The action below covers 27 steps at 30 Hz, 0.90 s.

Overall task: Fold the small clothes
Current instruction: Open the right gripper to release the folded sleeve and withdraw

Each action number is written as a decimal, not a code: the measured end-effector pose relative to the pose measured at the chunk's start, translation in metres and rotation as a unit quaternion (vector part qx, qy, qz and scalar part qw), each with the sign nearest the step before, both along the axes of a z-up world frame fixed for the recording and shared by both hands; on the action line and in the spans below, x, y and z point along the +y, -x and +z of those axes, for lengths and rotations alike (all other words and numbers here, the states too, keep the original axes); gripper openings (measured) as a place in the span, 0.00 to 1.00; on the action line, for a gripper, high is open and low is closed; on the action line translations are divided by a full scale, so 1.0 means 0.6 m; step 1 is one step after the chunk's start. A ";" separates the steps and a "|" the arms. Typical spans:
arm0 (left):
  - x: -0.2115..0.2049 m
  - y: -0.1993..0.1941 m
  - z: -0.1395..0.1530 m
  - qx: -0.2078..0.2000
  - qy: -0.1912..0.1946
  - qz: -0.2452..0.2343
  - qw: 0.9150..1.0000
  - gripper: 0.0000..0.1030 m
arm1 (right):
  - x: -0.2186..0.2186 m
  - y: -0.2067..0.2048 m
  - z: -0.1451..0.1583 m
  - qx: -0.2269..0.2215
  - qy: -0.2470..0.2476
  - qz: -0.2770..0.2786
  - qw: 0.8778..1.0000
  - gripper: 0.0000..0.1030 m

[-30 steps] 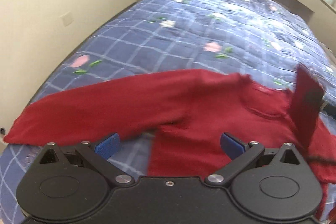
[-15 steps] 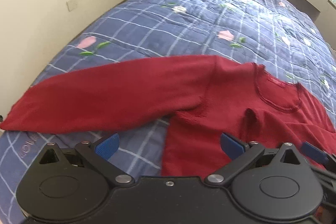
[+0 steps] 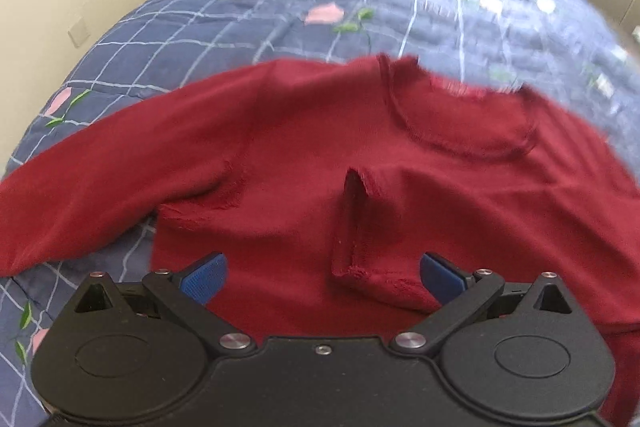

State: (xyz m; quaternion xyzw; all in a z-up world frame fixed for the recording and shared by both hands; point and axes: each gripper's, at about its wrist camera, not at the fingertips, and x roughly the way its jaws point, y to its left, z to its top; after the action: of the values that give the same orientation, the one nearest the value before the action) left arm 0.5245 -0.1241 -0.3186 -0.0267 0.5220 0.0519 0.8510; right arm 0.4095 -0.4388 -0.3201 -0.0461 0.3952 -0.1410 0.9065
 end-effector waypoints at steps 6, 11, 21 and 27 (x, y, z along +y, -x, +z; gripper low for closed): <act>-0.003 0.004 -0.024 0.011 -0.011 0.021 1.000 1.00 | 0.010 -0.016 -0.005 -0.025 -0.025 0.079 0.996 0.39; 0.002 0.014 -0.027 0.007 0.002 0.054 0.999 1.00 | 0.002 -0.015 0.004 -0.025 -0.047 0.097 0.994 0.08; -0.010 0.028 -0.022 0.000 -0.014 0.091 0.996 1.00 | -0.041 -0.010 -0.003 0.013 -0.091 0.074 0.993 0.00; -0.019 0.072 -0.005 0.025 -0.045 0.094 0.994 0.99 | -0.065 0.035 0.040 0.027 -0.137 0.083 0.987 0.63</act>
State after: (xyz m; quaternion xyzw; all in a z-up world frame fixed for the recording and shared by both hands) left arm 0.4813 -0.1355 -0.3217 -0.0360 0.5356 0.1561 0.8292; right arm 0.3882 -0.4777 -0.2962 0.0423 0.4299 -0.0089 0.9019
